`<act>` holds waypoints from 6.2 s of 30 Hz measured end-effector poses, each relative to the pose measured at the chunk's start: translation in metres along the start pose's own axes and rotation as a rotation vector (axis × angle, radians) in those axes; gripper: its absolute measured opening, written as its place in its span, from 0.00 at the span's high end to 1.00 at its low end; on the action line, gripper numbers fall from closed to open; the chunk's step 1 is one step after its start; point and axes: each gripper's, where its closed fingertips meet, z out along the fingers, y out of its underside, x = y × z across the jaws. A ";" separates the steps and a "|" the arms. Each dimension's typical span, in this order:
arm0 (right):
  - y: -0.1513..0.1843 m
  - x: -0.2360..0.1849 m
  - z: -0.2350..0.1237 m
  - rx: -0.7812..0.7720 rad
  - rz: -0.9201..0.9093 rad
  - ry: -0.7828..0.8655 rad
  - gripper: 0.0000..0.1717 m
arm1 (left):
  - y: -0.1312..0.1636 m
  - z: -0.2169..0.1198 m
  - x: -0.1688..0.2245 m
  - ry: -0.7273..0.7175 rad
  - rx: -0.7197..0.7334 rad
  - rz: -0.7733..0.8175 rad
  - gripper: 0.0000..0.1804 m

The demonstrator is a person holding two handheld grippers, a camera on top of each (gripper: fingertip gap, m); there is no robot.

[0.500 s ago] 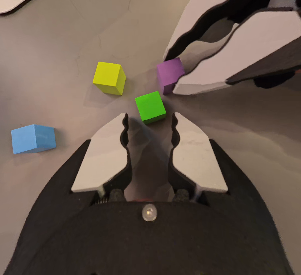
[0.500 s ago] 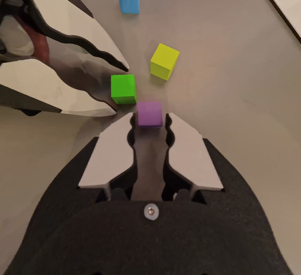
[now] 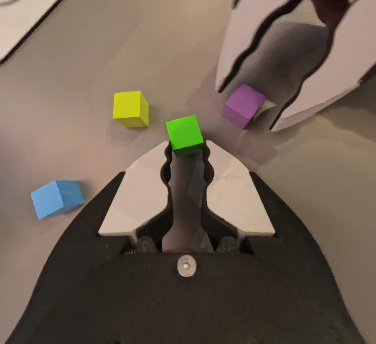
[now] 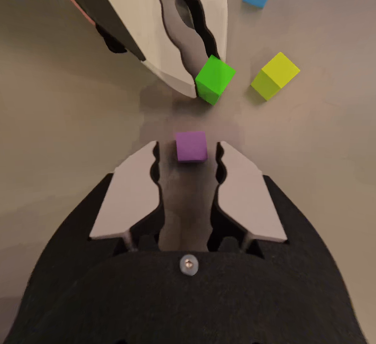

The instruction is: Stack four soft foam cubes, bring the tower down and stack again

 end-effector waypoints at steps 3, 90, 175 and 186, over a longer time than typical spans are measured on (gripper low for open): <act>-0.002 -0.003 -0.007 0.047 0.020 -0.033 0.64 | -0.006 -0.004 0.006 0.034 0.016 0.085 0.85; 0.028 0.008 -0.021 0.148 0.210 -0.155 0.75 | -0.039 0.006 0.049 0.656 0.109 0.601 0.85; 0.027 0.007 -0.022 0.153 0.219 -0.184 0.77 | -0.051 0.009 -0.030 0.377 -0.135 0.652 0.82; 0.027 0.008 -0.021 0.150 0.216 -0.173 0.78 | -0.097 -0.030 0.035 0.478 0.352 0.124 0.82</act>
